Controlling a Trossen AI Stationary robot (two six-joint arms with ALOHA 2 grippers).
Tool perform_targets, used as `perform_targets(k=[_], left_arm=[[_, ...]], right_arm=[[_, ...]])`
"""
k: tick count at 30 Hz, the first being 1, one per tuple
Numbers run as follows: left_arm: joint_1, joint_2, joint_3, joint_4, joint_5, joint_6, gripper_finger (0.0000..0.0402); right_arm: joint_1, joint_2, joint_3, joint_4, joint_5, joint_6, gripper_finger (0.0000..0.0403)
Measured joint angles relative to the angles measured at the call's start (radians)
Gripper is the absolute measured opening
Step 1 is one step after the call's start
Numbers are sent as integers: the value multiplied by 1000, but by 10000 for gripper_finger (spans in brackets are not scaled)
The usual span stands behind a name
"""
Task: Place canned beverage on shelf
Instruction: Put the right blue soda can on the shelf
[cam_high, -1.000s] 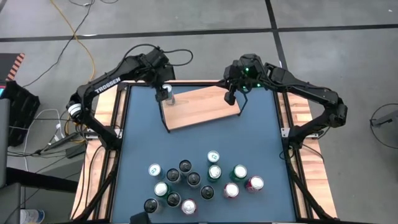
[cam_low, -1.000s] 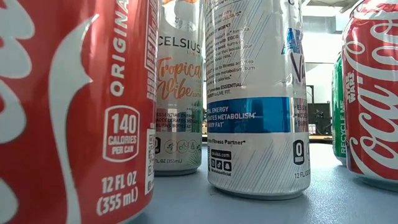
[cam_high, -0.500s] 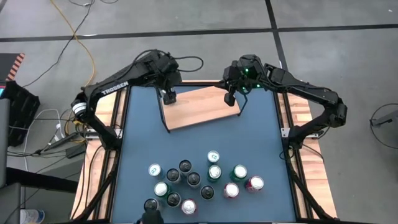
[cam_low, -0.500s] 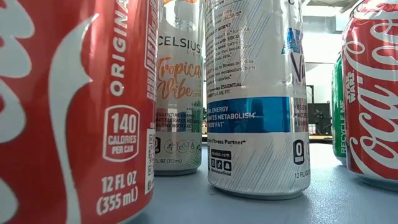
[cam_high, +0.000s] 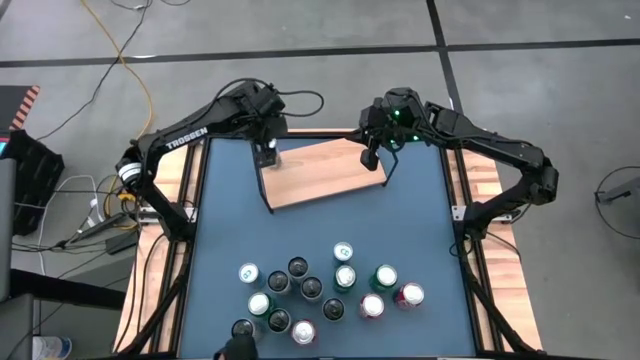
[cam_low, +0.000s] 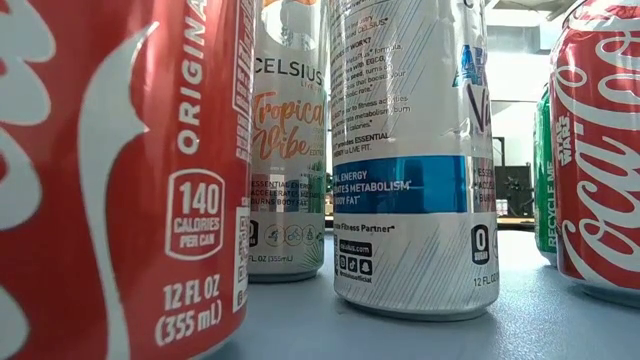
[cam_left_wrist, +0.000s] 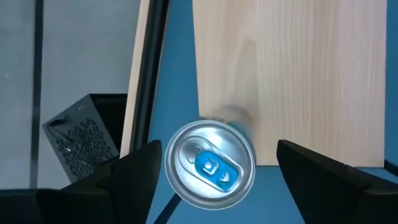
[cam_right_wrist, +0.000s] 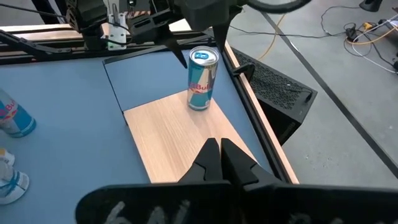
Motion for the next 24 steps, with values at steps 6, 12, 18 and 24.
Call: perform_targets(k=[6, 12, 18, 24], left_arm=[[6, 0, 0, -23, 12, 59, 304], [6, 0, 0, -23, 26, 114, 304], [6, 0, 0, -23, 26, 167, 303], [6, 0, 0, -23, 22, 191, 272]], right_arm=[[-1, 0, 0, 1, 0, -15, 0], [-1, 0, 0, 1, 0, -18, 0], [-1, 0, 0, 1, 0, -18, 0], [-1, 0, 0, 1, 0, -18, 0]])
